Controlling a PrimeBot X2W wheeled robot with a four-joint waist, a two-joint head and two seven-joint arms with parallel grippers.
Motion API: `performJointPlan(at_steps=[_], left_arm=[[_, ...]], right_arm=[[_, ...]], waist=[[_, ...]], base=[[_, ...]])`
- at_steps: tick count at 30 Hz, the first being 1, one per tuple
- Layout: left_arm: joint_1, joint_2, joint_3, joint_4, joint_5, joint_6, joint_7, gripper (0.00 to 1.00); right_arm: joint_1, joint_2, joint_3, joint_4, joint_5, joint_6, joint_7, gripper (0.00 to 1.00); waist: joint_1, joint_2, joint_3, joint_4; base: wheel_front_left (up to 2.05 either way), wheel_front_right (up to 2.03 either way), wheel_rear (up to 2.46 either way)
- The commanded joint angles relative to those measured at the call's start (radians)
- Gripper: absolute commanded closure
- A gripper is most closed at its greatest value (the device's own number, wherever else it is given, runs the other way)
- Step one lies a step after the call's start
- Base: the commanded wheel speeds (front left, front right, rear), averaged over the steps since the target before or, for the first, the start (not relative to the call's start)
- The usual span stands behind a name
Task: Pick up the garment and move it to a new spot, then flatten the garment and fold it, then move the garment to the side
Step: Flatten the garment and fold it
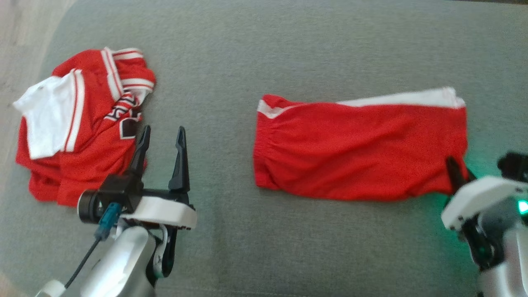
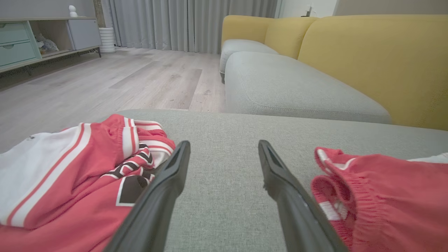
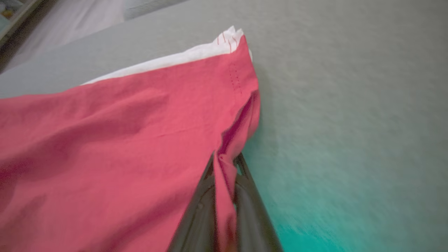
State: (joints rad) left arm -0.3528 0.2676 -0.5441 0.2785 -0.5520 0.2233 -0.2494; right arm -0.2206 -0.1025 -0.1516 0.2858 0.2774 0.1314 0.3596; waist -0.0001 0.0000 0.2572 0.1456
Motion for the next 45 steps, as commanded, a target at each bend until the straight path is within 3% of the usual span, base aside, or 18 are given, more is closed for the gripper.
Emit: performJointPlan(at_steps=[1, 7, 11, 15, 19, 28, 29, 30, 31, 39, 45], left_arm=[[-0.006, 0.035, 0.050, -0.038, 0.005, 0.008, -0.012, 0.00], [0.032, 0.041, 0.055, -0.058, -0.005, 0.023, -0.011, 0.00], [0.038, 0.042, 0.048, -0.067, -0.007, 0.025, -0.004, 0.00], [0.035, 0.043, 0.043, -0.073, -0.004, 0.026, -0.002, 0.00], [0.033, 0.045, 0.040, -0.081, 0.004, 0.030, -0.004, 0.00], [0.043, 0.026, 0.042, -0.078, 0.003, 0.027, -0.008, 0.00], [0.045, 0.024, 0.043, -0.076, 0.004, 0.027, -0.009, 0.00], [0.048, 0.022, 0.045, -0.073, 0.005, 0.027, -0.009, 0.00], [0.050, 0.020, 0.047, -0.071, 0.006, 0.026, -0.010, 0.00], [0.069, 0.010, 0.087, -0.073, 0.033, 0.022, -0.012, 0.00], [0.089, 0.009, 0.137, -0.100, 0.083, 0.007, -0.012, 0.00]], right_arm=[[0.029, 0.008, -0.013, -0.066, -0.003, -0.001, 0.008, 1.00], [0.077, 0.029, -0.054, -0.129, -0.004, -0.001, 0.021, 1.00], [0.033, 0.033, 0.013, -0.188, -0.021, -0.001, 0.010, 1.00], [-0.010, 0.037, 0.124, -0.253, -0.018, -0.001, 0.004, 1.00], [-0.052, 0.047, 0.320, -0.302, 0.024, -0.001, 0.003, 1.00], [-0.067, 0.052, 0.659, -0.178, 0.179, -0.001, -0.017, 1.00], [-0.064, 0.052, 0.679, -0.160, 0.189, -0.001, -0.019, 0.91], [-0.064, 0.052, 0.694, -0.146, 0.193, -0.001, -0.026, 0.13], [-0.065, 0.052, 0.702, -0.136, 0.192, -0.001, -0.038, 0.00], [-0.085, 0.037, 0.707, -0.159, 0.196, -0.001, -0.253, 0.00], [-0.077, -0.017, 0.537, -0.206, 0.123, -0.001, -0.378, 0.00]], waist=[[0.0001, 0.0000, -0.020, -0.035], [0.0001, 0.0000, -0.026, -0.068], [0.0001, 0.0000, -0.030, -0.065], [0.0001, 0.0000, -0.036, -0.055], [0.0001, 0.0000, -0.043, -0.036], [0.0001, 0.0000, -0.033, 0.019], [0.0001, 0.0000, -0.031, 0.021], [0.0001, 0.0000, -0.029, 0.022], [0.0001, 0.0000, -0.027, 0.023], [0.0001, 0.0000, -0.035, 0.006], [0.0001, 0.0000, -0.049, -0.016]], base=[[0.00, 0.00, 0.00], [0.00, 0.00, 0.00], [0.00, 0.00, 0.00], [0.00, 0.00, 0.00], [0.00, 0.00, 0.00], [0.00, 0.00, 0.00], [0.00, 0.00, 0.00], [0.00, 0.00, 0.00], [0.00, 0.00, 0.00], [0.00, 0.00, 0.00], [0.00, 0.00, 0.00]])
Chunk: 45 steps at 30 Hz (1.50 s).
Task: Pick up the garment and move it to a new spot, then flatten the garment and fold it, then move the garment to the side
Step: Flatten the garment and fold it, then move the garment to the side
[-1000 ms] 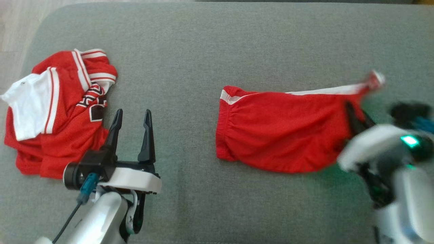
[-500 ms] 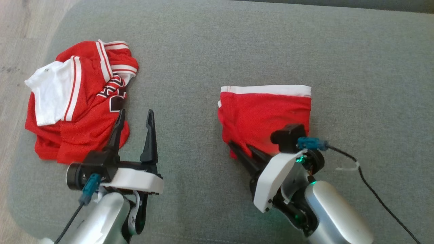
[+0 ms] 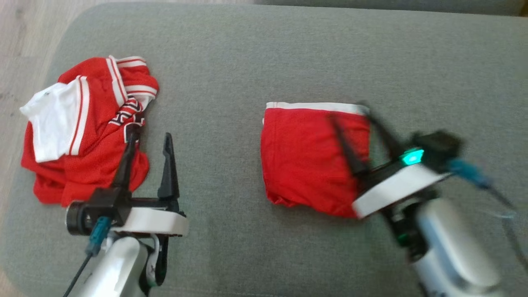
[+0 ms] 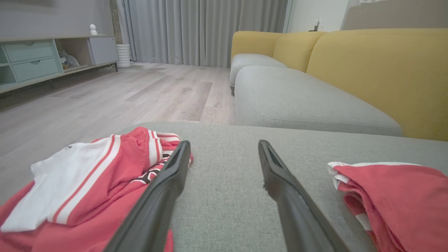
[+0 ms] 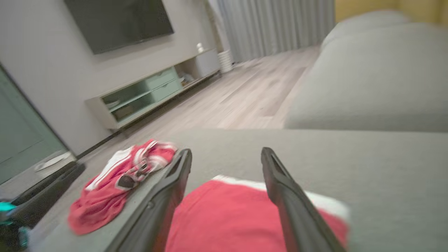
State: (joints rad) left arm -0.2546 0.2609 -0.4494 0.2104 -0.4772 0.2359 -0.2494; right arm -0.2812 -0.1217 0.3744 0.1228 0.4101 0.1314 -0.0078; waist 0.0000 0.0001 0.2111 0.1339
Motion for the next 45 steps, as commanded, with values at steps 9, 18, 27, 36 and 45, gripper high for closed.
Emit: performJointPlan(at_steps=[9, 18, 27, 36, 45], left_arm=[[0.053, 0.018, 0.128, -0.099, 0.100, -0.041, -0.012, 0.00], [0.144, 0.052, 0.141, -0.099, 0.102, -0.042, 0.011, 0.00], [0.242, 0.067, 0.134, -0.120, 0.085, -0.015, 0.066, 0.00], [0.283, 0.075, 0.129, -0.139, 0.073, 0.001, 0.099, 0.00], [0.273, 0.081, 0.128, -0.129, 0.070, 0.003, 0.099, 0.00]], right_arm=[[0.128, -0.020, -0.266, -0.180, -0.124, -0.001, -0.017, 0.00], [0.296, 0.019, -0.314, -0.287, -0.153, -0.001, 0.041, 0.00], [0.415, 0.047, -0.310, -0.333, -0.168, -0.001, 0.084, 0.00], [0.461, 0.062, -0.320, -0.368, -0.178, -0.001, 0.121, 0.00], [0.464, 0.068, -0.329, -0.380, -0.188, -0.001, 0.138, 0.00]], waist=[[0.0000, -0.0001, -0.039, -0.041], [0.0000, -0.0001, -0.103, -0.076], [0.0000, -0.0001, -0.170, -0.112], [0.0000, -0.0001, -0.208, -0.121], [0.0000, -0.0001, -0.208, -0.125]], base=[[0.00, 0.00, 0.00], [0.00, 0.00, 0.00], [0.00, 0.00, 0.00], [0.00, 0.00, 0.00], [0.00, 0.00, 0.00]])
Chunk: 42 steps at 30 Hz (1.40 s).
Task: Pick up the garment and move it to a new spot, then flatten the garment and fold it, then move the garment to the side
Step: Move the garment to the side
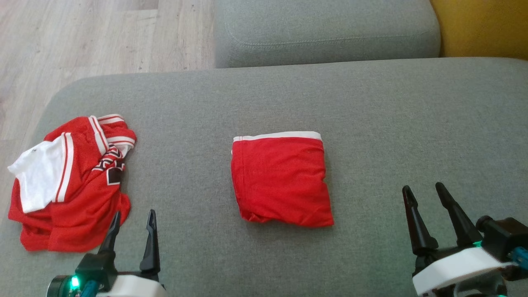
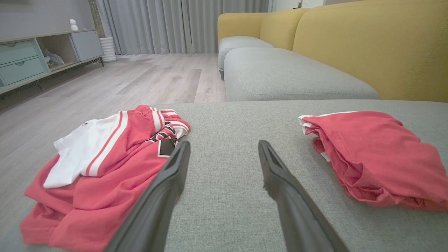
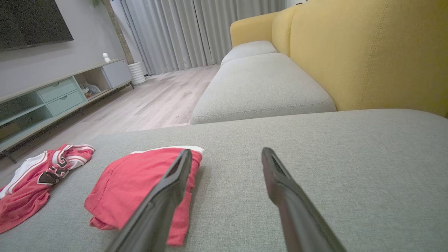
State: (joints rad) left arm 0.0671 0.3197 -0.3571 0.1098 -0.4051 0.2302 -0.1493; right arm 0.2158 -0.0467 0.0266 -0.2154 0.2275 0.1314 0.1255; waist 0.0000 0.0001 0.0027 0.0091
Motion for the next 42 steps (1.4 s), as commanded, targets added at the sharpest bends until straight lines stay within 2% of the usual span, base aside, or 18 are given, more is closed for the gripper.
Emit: performJointPlan(at_steps=[1, 13, 19, 25, 29, 37, 38, 39, 42], left_arm=[[-0.049, 0.022, 0.035, -0.027, -0.003, 0.009, -0.001, 0.00], [-0.065, 0.026, 0.031, -0.029, 0.000, 0.018, -0.006, 0.00], [-0.125, 0.019, 0.019, -0.044, 0.015, 0.014, -0.016, 0.00], [-0.227, -0.009, -0.014, -0.033, 0.034, -0.010, -0.033, 0.00], [-0.269, -0.039, -0.021, -0.010, 0.037, -0.015, -0.064, 0.00], [-0.293, -0.071, -0.022, 0.040, 0.031, -0.020, -0.091, 0.00], [-0.293, -0.074, -0.020, 0.045, 0.028, -0.020, -0.093, 0.00], [-0.294, -0.075, -0.019, 0.050, 0.029, -0.019, -0.095, 0.00], [-0.293, -0.073, -0.012, 0.061, 0.030, -0.015, -0.099, 0.00]], right_arm=[[-0.034, -0.007, 0.019, -0.042, -0.006, -0.001, 0.005, 0.00], [-0.049, -0.005, 0.015, -0.049, -0.019, -0.001, 0.028, 0.00], [-0.140, -0.044, 0.056, -0.017, -0.022, -0.001, 0.050, 0.00], [-0.267, -0.081, 0.153, 0.147, 0.033, -0.001, 0.079, 0.00], [-0.335, -0.076, 0.218, 0.290, 0.097, -0.001, 0.096, 0.00], [-0.415, -0.041, 0.216, 0.523, 0.149, -0.001, 0.147, 0.00], [-0.419, -0.038, 0.216, 0.540, 0.154, -0.001, 0.161, 0.58], [-0.422, -0.035, 0.216, 0.546, 0.159, -0.001, 0.161, 1.00], [-0.422, -0.035, 0.221, 0.541, 0.162, -0.001, 0.149, 1.00]], waist=[[0.0000, -0.0001, 0.001, -0.001], [0.0000, -0.0001, 0.016, -0.003], [0.0000, -0.0001, 0.082, 0.027], [0.0000, -0.0001, 0.175, 0.092], [0.0000, -0.0001, 0.207, 0.131], [0.0000, -0.0001, 0.223, 0.164], [0.0000, -0.0001, 0.222, 0.165], [0.0000, -0.0001, 0.219, 0.164], [0.0000, -0.0001, 0.205, 0.150]], base=[[0.00, 0.00, 0.00], [0.00, 0.00, 0.00], [0.00, 0.00, 0.00], [0.00, 0.00, 0.00], [0.00, 0.00, 0.00], [0.00, 0.00, 0.00], [0.00, 0.00, 0.00], [0.00, 0.00, 0.00], [0.00, 0.00, 0.00]])
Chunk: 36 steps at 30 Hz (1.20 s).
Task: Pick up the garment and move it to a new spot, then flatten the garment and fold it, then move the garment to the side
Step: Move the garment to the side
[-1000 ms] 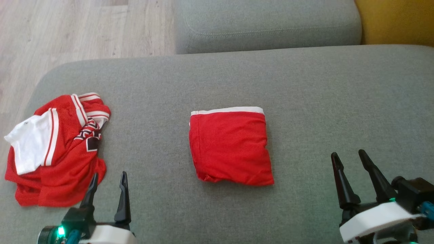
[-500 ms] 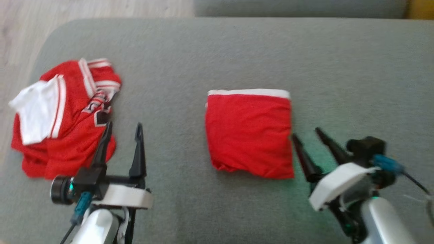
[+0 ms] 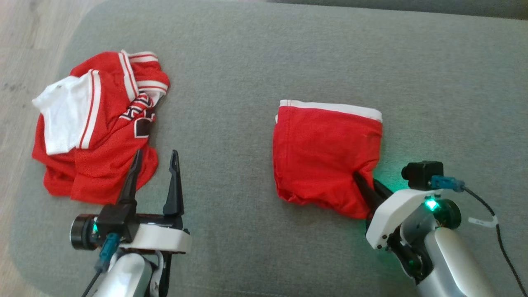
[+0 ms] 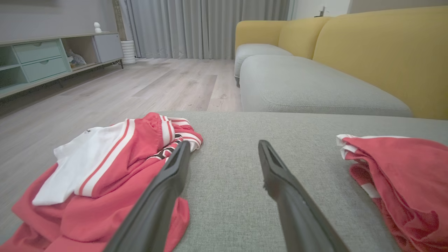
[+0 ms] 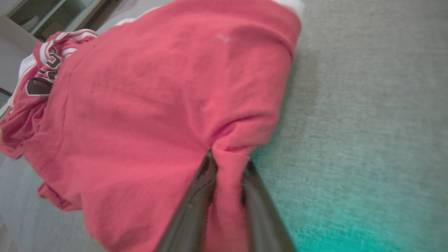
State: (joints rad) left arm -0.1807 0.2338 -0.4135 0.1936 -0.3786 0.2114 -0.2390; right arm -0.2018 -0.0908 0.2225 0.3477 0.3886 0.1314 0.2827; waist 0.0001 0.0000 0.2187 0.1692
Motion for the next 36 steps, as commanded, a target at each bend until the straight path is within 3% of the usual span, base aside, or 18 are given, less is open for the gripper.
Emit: performJointPlan(at_steps=[1, 7, 14, 19, 28, 36], left_arm=[[-0.043, 0.015, 0.047, -0.020, 0.004, 0.005, -0.011, 0.00], [-0.009, 0.038, 0.073, -0.026, -0.001, 0.022, -0.014, 0.00], [-0.002, 0.047, 0.068, -0.059, 0.000, 0.029, -0.001, 0.00], [-0.032, 0.041, 0.056, -0.074, 0.004, 0.026, 0.007, 0.00], [-0.141, 0.024, 0.012, -0.089, 0.033, 0.004, 0.022, 0.00], [-0.248, -0.001, -0.029, -0.079, 0.064, -0.024, 0.013, 0.00]], right_arm=[[-0.001, 0.005, 0.025, -0.029, -0.002, -0.001, -0.016, 1.00], [0.024, -0.070, 0.028, -0.088, -0.038, -0.001, -0.045, 1.00], [0.042, -0.214, -0.029, -0.118, -0.043, -0.001, -0.020, 1.00], [-0.004, -0.294, -0.024, -0.083, -0.011, -0.001, -0.022, 1.00], [-0.189, -0.449, -0.040, 0.053, 0.014, -0.001, -0.090, 1.00], [-0.292, -0.614, -0.219, 0.266, -0.047, -0.001, -0.159, 1.00]], waist=[[-0.0001, 0.0000, -0.018, -0.019], [-0.0001, 0.0000, -0.056, -0.127], [-0.0001, 0.0000, -0.046, -0.262], [-0.0001, 0.0000, -0.013, -0.311], [-0.0001, 0.0000, 0.102, -0.322], [-0.0001, 0.0000, 0.201, -0.273]], base=[[0.00, 0.00, 0.00], [0.00, 0.00, 0.00], [0.00, 0.00, 0.00], [0.00, 0.00, 0.00], [0.00, 0.00, 0.00], [0.00, 0.00, 0.00]])
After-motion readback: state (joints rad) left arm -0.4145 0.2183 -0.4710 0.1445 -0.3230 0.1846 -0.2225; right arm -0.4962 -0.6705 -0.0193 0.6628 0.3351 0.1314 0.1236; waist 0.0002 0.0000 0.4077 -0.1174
